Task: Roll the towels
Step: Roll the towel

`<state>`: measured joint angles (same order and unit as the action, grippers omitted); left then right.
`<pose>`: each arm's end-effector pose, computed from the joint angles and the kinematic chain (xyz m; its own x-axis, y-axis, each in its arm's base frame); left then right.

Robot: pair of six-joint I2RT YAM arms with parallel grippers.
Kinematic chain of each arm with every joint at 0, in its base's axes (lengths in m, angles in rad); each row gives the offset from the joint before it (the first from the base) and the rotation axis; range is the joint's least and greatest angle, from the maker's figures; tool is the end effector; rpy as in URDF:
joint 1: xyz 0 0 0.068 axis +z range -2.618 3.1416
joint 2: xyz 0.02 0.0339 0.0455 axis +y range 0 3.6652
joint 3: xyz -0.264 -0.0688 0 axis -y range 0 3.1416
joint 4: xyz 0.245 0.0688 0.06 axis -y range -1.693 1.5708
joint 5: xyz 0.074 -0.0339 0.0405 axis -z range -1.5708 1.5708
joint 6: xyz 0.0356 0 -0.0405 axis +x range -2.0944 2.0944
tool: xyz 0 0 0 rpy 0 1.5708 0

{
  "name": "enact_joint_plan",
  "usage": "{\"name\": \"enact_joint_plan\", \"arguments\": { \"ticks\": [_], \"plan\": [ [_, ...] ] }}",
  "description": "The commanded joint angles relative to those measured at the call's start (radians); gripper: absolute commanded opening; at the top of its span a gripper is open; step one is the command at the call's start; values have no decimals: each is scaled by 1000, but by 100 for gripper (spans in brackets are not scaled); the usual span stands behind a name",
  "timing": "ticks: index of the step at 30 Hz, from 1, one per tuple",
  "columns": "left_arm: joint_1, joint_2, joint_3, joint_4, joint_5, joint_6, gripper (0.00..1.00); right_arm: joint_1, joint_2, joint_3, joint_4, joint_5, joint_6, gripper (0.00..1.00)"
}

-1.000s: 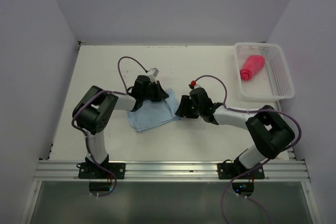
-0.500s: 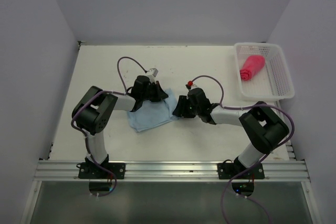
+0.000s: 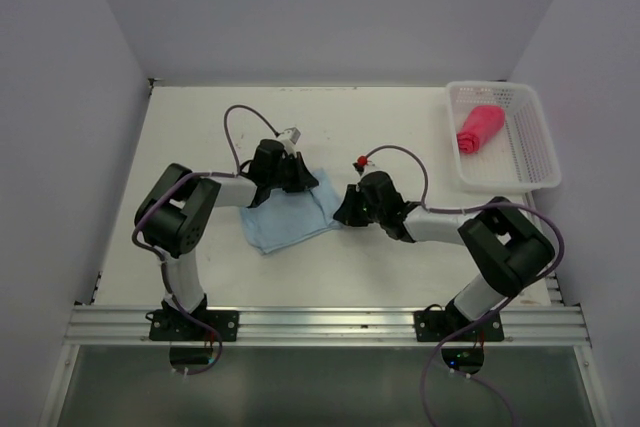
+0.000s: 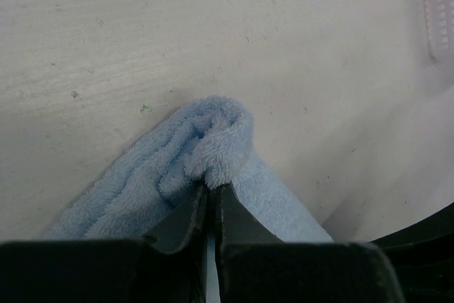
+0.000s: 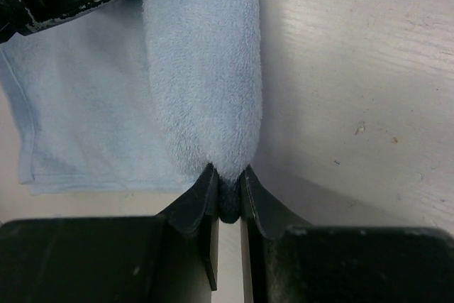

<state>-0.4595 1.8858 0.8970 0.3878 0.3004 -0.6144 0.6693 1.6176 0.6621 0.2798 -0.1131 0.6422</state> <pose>0.3320 -0.1761 0.1318 -0.7844 -0.2262 -0.5775 0.2327 0.7557 -0.6122 0.2391 0.1943 0.1434 -0.8034 0.1233 -0.5825 -0.2552 0.8127 0.5239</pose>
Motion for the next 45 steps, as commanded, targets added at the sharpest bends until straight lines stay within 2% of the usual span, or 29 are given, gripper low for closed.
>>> {"name": "enact_joint_plan", "arguments": {
  "ticks": [1, 7, 13, 20, 30, 35, 39, 45],
  "plan": [
    [44, -27, 31, -86, -44, 61, 3, 22, -53, -32, -94, 55, -71, 0],
    [55, -53, 57, -124, -18, 45, 27, 104, -108, 13, -209, 197, -156, 0],
    [59, -99, 92, -184, -10, 30, 39, 158, -102, 51, -240, 248, -173, 0],
    [64, -181, 143, -265, 19, 8, 40, 162, -122, 28, -211, 294, -139, 0],
    [64, -254, 126, -299, 22, -28, 40, 219, -147, 59, -266, 424, -190, 0],
    [64, -281, 83, -305, 14, -21, 39, 271, -136, 90, -329, 556, -217, 0],
    [64, -281, 75, -311, 14, -39, 37, 358, -107, 140, -376, 685, -243, 0],
    [64, -294, 76, -337, 14, -74, 35, 475, -3, 254, -485, 874, -259, 0]
  ]
}}
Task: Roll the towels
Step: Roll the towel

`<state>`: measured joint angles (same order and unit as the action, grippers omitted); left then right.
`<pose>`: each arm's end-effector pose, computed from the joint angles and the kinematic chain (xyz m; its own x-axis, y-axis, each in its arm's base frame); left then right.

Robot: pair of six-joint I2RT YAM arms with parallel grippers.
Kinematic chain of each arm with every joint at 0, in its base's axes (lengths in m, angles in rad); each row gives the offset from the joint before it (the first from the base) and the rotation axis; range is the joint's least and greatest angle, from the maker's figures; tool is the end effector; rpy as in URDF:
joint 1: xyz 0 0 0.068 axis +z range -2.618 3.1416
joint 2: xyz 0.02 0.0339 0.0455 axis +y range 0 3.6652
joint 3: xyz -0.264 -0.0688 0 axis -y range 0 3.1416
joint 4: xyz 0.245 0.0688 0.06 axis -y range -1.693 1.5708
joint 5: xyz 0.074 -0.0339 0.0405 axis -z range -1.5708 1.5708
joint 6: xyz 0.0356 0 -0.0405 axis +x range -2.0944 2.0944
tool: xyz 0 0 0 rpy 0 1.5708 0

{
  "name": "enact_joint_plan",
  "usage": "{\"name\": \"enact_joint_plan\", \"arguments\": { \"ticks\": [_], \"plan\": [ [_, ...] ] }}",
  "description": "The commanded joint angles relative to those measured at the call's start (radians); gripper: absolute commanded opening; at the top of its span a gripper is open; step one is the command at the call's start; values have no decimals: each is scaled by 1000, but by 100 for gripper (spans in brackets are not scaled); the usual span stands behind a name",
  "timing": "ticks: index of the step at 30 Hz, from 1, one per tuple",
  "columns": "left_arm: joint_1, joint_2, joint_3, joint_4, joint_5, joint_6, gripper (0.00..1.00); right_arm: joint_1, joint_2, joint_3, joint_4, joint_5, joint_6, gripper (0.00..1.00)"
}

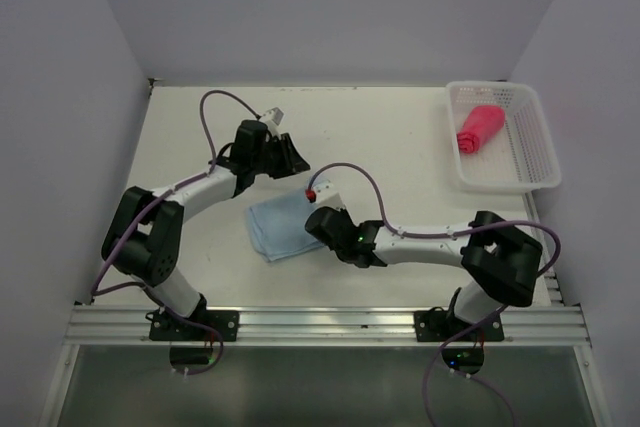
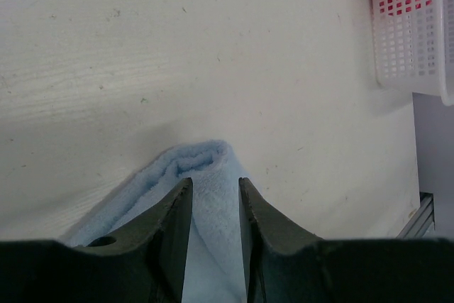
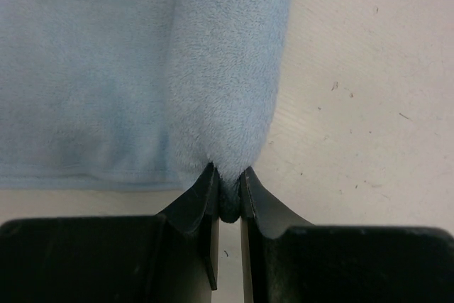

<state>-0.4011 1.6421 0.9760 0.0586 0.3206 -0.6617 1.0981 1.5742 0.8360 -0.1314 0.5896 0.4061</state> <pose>0.3243 -0.1497 0.2111 -0.7887 -0.2990 -0.5373 0.1574 0.7466 -0.6464 0.1585 0.2664 0.1779 -0.5474 -0.3493 -0.7605 -0.3924 0.9098 -0.1354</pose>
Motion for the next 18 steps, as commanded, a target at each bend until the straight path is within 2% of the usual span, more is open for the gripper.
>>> {"name": "enact_joint_plan", "arguments": {
  "ticks": [1, 9, 18],
  "plan": [
    [5, -54, -2, -11, -9, -26, 35, 57, 56, 98, -94, 194, -21, 0],
    [10, -65, 24, -45, -12, -4, 34, 140, 234, 285, -325, 389, 33, 0],
    [18, -91, 24, -42, 28, 7, 32, 190, 383, 397, -404, 475, -9, 0]
  ]
}}
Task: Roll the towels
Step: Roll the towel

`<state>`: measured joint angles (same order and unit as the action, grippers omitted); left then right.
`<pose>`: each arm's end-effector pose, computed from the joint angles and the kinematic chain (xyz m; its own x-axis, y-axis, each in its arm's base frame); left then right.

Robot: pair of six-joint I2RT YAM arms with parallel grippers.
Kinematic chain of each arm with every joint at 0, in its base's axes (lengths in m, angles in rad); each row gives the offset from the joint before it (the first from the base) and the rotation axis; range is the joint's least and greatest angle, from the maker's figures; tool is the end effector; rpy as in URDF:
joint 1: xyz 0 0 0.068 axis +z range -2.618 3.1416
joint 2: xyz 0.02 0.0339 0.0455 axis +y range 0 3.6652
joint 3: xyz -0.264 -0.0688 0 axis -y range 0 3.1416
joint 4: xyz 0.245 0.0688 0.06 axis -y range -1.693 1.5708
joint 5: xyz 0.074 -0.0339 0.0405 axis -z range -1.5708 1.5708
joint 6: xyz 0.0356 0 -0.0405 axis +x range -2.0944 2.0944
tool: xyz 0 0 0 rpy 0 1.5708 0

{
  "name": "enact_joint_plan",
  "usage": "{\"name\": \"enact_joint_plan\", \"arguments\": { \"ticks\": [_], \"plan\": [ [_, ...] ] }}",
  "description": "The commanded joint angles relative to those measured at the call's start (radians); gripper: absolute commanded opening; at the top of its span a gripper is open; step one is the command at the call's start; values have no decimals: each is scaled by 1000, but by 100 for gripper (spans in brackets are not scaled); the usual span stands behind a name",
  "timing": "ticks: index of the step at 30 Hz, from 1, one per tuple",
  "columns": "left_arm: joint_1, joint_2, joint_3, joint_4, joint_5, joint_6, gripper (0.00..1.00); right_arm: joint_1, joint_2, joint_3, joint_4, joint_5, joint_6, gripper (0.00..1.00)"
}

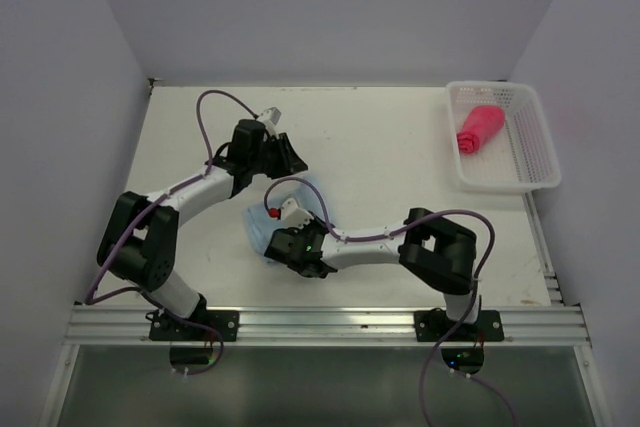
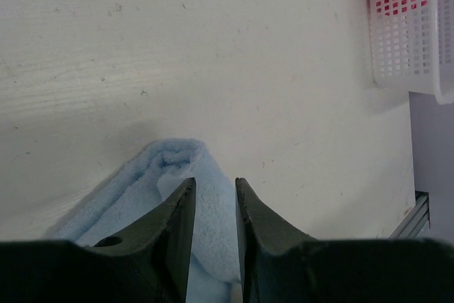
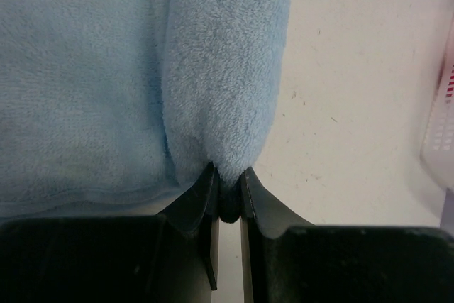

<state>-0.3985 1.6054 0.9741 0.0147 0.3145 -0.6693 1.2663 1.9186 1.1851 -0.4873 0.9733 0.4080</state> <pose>0.3186 -0.1461 0.2188 -0.7912 -0.3070 -0.5288 0.1411 0.7498 -0.6465 0.1373 0.3388 0.1539 -0.4377 -0.6484 -0.6229 -0.3029 0.7586 -0.5768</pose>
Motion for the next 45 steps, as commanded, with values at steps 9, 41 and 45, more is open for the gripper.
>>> {"name": "enact_joint_plan", "arguments": {
  "ticks": [9, 41, 45],
  "plan": [
    [27, -75, -3, 82, 199, 68, 31, 36, 152, 149, -100, 96, -58, 0],
    [38, 261, -152, 197, 192, 151, 21, 36, 94, 97, 18, -24, -123, 7],
    [44, 258, -160, 197, 167, 152, 18, 35, 37, 68, 33, -35, -103, 23]
  ]
}}
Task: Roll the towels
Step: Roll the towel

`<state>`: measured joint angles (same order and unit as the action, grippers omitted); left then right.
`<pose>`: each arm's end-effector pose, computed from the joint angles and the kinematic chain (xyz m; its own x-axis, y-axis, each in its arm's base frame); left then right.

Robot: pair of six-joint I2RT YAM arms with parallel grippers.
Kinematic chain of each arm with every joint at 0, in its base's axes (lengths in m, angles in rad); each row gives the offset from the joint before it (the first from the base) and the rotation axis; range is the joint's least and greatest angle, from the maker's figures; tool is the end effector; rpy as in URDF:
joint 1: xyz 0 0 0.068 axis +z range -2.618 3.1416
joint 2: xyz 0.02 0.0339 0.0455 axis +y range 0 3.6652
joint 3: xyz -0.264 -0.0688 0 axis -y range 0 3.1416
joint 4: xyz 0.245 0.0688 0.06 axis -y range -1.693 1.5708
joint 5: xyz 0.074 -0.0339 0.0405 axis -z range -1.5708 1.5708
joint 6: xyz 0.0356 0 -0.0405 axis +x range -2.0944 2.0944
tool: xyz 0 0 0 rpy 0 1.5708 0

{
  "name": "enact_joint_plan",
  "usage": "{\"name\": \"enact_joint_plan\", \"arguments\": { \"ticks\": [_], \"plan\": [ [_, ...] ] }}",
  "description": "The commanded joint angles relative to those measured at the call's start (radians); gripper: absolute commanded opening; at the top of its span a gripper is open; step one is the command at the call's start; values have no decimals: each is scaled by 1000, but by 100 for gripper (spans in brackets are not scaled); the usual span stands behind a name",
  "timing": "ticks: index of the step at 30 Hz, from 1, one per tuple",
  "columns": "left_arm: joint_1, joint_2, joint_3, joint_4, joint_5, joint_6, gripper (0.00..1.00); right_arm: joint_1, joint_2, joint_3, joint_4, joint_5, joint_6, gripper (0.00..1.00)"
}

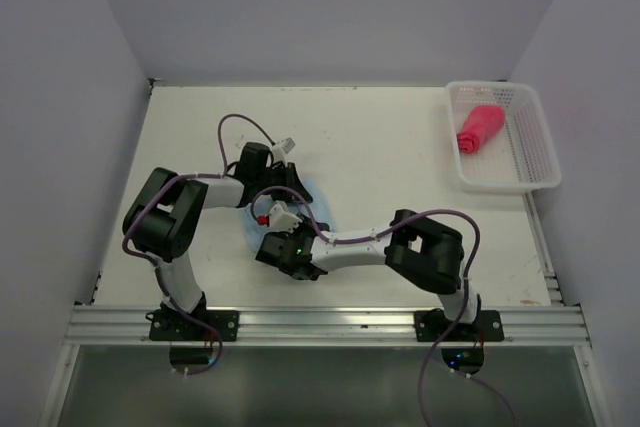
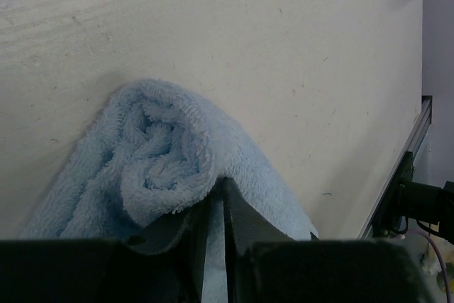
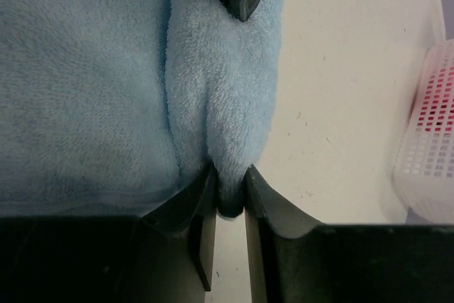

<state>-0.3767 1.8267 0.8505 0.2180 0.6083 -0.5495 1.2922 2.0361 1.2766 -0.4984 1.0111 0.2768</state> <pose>0.3168 -0.1472 0.1286 -0.9044 -0.1031 -0.4140 0.2525 0.6527 -0.7143 0.1352 0.3629 0.1359 -0.3716 -0.7715 -0.5164 -0.3505 0.6317 -0.6915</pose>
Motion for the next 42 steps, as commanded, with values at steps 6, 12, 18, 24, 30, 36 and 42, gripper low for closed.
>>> {"name": "enact_joint_plan", "arguments": {
  "ticks": [6, 12, 18, 24, 30, 36, 42],
  "plan": [
    [28, 46, -48, 7, -145, 33, 15, 10, -154, -40, 37, -72, 58, 39],
    [28, 54, -73, 53, -133, 11, 13, 7, -246, -78, 40, -129, 99, 44],
    [28, 20, -93, 54, -139, 17, 13, -22, -459, -184, 127, -278, 165, 51],
    [30, 0, -111, 49, -148, 23, 13, -252, -666, -388, 385, -742, 326, 54],
    [29, -15, -128, 58, -142, 19, 13, -444, -636, -508, 569, -1034, 473, 55],
    [30, -27, -125, 60, -133, 16, 13, -528, -535, -574, 733, -1143, 578, 55],
    [30, -32, -123, 57, -131, 17, 13, -545, -424, -573, 794, -1183, 545, 55]
  ]
}}
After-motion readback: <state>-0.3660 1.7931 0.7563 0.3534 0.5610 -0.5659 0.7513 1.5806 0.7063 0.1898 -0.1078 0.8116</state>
